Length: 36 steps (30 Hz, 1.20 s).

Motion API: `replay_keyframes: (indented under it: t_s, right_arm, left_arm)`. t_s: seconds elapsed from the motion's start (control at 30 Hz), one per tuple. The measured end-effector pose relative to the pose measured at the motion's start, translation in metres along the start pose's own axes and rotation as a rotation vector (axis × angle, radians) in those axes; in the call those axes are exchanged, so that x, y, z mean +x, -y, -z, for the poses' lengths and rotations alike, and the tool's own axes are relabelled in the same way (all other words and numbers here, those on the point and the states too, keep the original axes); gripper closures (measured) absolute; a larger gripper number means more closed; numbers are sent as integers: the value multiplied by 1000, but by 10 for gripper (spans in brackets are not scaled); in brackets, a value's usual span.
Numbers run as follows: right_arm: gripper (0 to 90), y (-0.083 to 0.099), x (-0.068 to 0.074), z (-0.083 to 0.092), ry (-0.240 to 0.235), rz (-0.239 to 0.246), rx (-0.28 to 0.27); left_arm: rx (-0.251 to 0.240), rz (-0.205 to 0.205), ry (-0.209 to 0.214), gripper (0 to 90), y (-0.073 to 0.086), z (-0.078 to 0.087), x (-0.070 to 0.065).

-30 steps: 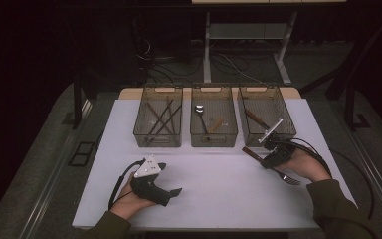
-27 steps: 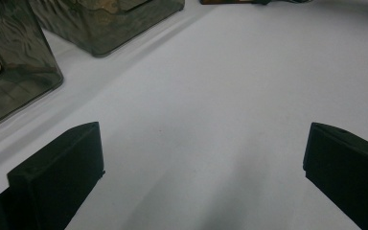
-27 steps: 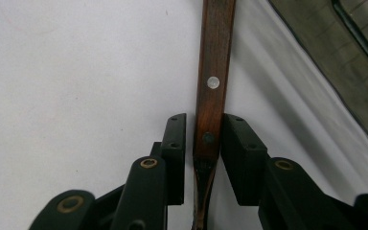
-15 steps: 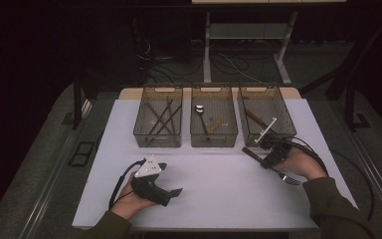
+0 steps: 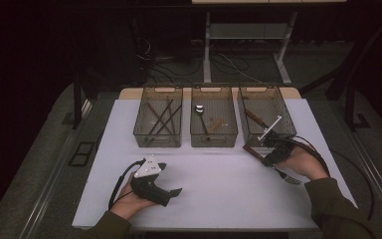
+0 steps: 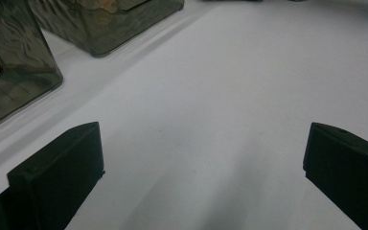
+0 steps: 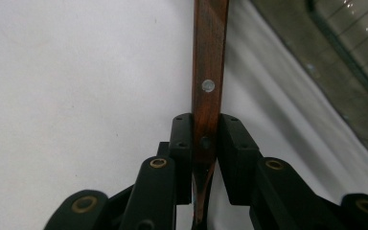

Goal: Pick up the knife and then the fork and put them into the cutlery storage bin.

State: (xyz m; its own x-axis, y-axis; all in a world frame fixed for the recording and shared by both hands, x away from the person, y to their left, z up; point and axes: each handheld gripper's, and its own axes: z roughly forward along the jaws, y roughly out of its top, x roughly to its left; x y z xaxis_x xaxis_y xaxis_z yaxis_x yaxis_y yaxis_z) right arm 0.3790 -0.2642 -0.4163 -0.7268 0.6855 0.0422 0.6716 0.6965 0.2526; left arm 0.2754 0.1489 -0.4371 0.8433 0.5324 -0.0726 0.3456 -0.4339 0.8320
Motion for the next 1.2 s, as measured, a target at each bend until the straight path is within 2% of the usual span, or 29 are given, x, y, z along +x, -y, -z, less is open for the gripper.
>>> replay_keyframes:
  t_s: [0.17,0.57,0.93,1.2]
  right_arm:
    - [758,5,-5,8,-36,-3,-51]
    - [759,18,-16,30,-140,-41,-212]
    - [761,28,-26,49,-158,-76,-324]
    - [760,36,-29,67,-145,-105,-404]
  left_arm:
    - [2,-1,-1,0,0,0,0]
    - [1,0,0,0,0,0,-1]
    - [1,2,1,0,0,0,-1]
    - [-2,4,0,0,0,1,-1]
